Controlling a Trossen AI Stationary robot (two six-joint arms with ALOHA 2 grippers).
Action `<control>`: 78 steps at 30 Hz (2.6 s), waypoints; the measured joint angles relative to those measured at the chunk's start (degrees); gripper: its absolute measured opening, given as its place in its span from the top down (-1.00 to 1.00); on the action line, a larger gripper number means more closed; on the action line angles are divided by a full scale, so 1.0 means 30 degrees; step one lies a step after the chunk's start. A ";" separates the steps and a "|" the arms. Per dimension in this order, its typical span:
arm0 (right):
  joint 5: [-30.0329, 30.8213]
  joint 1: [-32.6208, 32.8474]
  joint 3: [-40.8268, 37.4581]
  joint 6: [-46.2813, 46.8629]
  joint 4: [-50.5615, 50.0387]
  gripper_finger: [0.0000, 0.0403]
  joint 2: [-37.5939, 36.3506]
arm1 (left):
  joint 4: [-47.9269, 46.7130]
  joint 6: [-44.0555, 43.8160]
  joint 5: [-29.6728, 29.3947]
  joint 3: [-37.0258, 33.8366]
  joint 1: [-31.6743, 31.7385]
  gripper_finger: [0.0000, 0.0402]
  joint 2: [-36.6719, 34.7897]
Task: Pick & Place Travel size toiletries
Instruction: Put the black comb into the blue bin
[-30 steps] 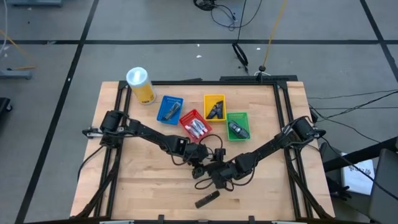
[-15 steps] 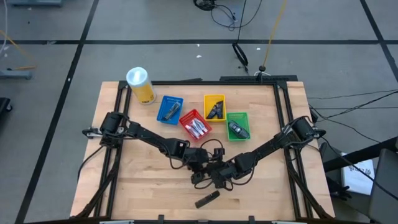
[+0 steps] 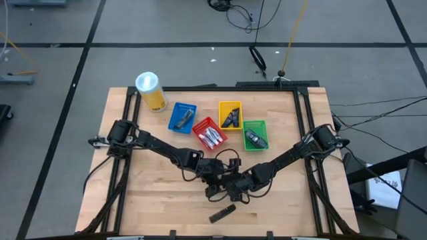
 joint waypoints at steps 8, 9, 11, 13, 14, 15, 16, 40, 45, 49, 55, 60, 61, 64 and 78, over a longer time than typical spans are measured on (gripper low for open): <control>0.0009 -0.0007 0.0000 -0.0056 0.0063 -0.30 0.0000 | -0.0173 -0.0651 -0.0611 0.0037 -0.0087 -0.21 0.0721; 0.0021 -0.0007 0.0000 -0.0066 0.0039 -0.30 0.0000 | 0.0271 -0.0664 -0.0459 0.0036 -0.0127 -0.21 0.0893; -0.0007 -0.0007 0.0000 -0.0086 -0.0031 -0.30 0.0007 | 0.0734 -0.0661 -0.0232 0.0035 -0.0224 -0.21 0.1031; 0.0000 -0.0007 0.0000 -0.0104 0.0046 -0.30 0.0000 | 0.1013 -0.0728 0.0045 0.0020 -0.0262 -0.21 0.1143; -0.0038 -0.0015 0.0000 -0.0189 0.0017 -0.30 0.0000 | 0.1098 -0.0815 0.0094 0.0015 -0.0262 -0.21 0.1189; -0.0066 -0.0015 0.0000 -0.0281 0.0026 -0.30 0.0000 | 0.1112 -0.0841 0.0202 0.0015 -0.0262 -0.21 0.1202; -0.0066 -0.0015 0.0000 -0.0387 0.0058 -0.30 0.0000 | 0.1147 -0.0854 0.0258 0.0015 -0.0262 -0.21 0.1209; 0.0193 -0.0009 0.0000 -0.0712 0.0022 -0.30 0.0007 | 0.2984 -0.0424 0.3638 0.0062 -0.0066 -0.21 0.0614; 0.0236 -0.0031 0.0000 -0.0515 0.0011 -0.30 0.0007 | 0.3609 0.0075 0.3836 0.0117 -0.0012 -0.21 0.0393; 0.0197 -0.0051 0.0000 -0.0487 0.0080 -0.30 0.0007 | 0.3333 0.0126 0.3838 0.0131 -0.0054 -0.21 0.0372; 0.0212 0.0161 0.0000 -0.2155 0.0168 -0.30 0.0015 | 0.1269 0.0546 0.3863 0.0173 -0.0500 -0.21 0.0287; -0.0609 0.0179 -0.0007 -0.3807 0.1184 -0.30 0.0007 | 0.0433 -0.1712 0.0906 0.0248 -0.1430 -0.21 0.0233; -0.0856 0.0175 -0.0007 -0.4242 0.1608 -0.30 0.0007 | 0.0488 -0.2166 0.0323 0.0233 -0.1656 -0.21 0.0239; -0.1244 0.0175 -0.0007 -0.5678 0.3009 -0.30 0.0000 | 0.0725 -0.3599 -0.1349 0.0223 -0.2384 -0.21 0.0262; -0.1421 0.0216 -0.0015 -0.9382 0.5821 -0.30 0.0000 | -0.4784 -1.1841 -1.1421 0.0044 -0.4804 -0.21 -0.0003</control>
